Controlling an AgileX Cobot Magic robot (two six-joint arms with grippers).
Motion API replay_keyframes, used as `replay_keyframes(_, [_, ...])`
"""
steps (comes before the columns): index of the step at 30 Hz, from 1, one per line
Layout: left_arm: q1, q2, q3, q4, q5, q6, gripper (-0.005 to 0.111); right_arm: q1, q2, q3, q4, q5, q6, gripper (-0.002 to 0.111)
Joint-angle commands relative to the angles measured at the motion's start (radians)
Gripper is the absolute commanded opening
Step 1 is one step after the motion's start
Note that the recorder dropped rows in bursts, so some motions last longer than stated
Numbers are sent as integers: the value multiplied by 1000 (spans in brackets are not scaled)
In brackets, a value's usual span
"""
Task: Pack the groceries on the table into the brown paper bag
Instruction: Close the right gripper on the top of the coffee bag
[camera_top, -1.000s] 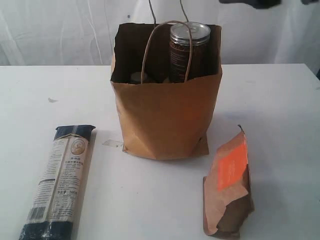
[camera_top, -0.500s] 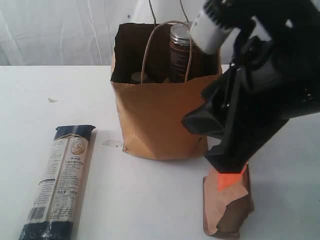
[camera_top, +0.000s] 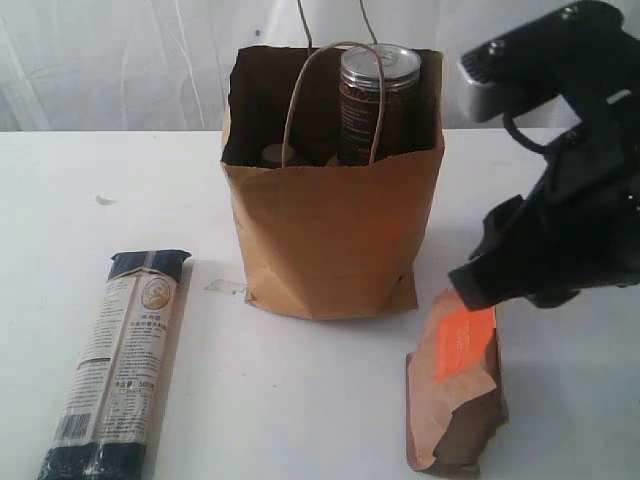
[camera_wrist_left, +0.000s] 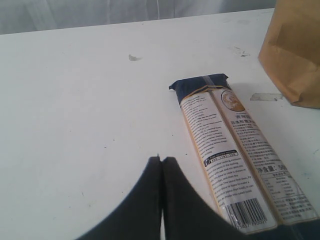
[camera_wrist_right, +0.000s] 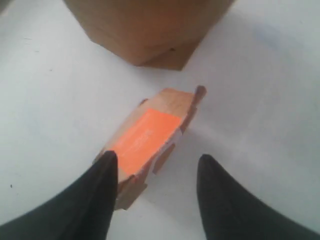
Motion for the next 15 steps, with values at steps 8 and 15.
replay_keyframes(8, [-1,-5,3,-10,1,0,0,-3,29,187,-24,-229,253,62])
replay_keyframes(15, [-1,-5,3,-10,1,0,0,-3,244,214,-128,-253,390,65])
